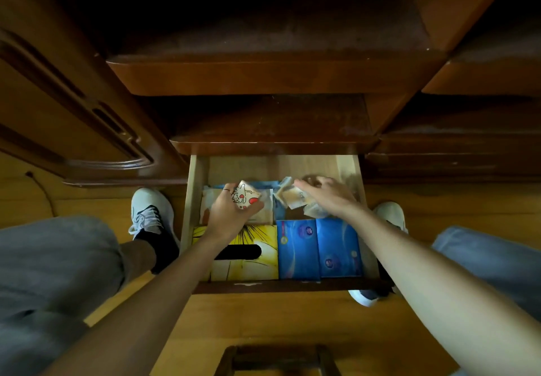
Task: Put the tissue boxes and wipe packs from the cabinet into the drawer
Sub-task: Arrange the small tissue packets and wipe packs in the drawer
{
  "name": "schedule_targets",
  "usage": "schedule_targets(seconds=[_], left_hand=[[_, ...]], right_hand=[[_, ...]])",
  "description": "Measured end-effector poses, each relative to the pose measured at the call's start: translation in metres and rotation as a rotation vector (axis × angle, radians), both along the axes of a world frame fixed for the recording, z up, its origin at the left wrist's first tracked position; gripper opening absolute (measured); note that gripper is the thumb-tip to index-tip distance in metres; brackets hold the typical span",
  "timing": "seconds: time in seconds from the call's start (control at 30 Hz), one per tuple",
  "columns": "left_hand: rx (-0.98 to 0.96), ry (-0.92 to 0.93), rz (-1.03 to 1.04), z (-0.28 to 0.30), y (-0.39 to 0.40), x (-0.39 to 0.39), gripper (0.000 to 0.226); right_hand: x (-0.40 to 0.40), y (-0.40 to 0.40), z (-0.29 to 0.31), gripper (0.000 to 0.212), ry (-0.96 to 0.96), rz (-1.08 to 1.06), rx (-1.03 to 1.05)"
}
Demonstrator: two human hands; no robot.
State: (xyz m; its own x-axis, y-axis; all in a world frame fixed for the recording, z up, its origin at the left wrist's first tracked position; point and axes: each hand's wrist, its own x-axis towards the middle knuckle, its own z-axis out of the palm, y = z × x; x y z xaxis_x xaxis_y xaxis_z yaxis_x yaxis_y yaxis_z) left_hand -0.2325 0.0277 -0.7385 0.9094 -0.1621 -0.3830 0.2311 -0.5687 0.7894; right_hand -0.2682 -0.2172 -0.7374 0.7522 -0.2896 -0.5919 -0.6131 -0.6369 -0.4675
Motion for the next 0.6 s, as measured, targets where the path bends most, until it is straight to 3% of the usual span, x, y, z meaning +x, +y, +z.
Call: schedule_targets(seconds=[0.07,0.2,0.27,0.43,0.6], left_hand=[[-0.03,0.03,0.024,-0.003,0.002,0.003,0.054],[-0.056,0.1,0.077,-0.002,0.01,0.008,0.054],[-0.111,0.129,0.104,-0.003,0.015,0.011,0.052],[-0.154,0.187,0.136,-0.004,0.02,0.013,0.055],[-0.131,0.236,0.142,-0.005,0.0,0.021,0.049]], right_hand=[[0.024,0.007,-0.009,0.081,0.057,0.014,0.053],[0.056,0.018,-0.035,0.078,0.342,-0.006,0.238],[0.062,0.02,-0.045,0.068,0.377,-0.045,0.293],[0.058,0.012,-0.055,0.068,0.272,0.006,0.27],[0.035,-0.013,-0.012,0.055,0.103,0.051,0.385]])
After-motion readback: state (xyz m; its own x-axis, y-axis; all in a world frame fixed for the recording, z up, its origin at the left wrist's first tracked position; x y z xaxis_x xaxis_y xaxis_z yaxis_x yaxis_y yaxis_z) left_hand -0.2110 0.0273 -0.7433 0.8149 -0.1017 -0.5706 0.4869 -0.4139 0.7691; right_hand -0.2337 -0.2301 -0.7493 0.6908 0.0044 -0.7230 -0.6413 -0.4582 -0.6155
